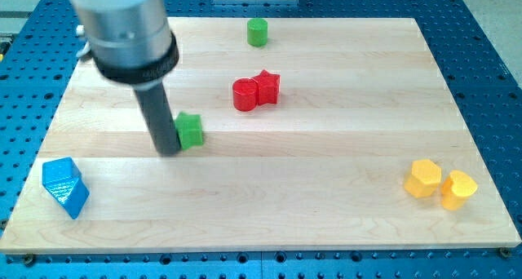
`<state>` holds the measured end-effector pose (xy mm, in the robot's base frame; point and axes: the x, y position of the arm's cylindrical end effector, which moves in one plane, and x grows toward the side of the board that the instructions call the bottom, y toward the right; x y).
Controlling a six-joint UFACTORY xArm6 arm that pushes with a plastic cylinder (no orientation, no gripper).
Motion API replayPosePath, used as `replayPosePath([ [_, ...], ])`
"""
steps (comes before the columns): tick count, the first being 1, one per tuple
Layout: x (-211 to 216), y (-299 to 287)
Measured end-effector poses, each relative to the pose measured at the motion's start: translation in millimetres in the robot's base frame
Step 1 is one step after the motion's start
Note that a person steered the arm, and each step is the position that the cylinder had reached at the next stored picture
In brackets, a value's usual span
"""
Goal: Move the green star into the green circle
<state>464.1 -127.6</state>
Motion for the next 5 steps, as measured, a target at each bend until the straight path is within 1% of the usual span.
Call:
replayPosePath([
  [1, -27, 3],
  [2, 18, -8],
  [3, 22, 40],
  [4, -28, 52],
  [5, -25, 30],
])
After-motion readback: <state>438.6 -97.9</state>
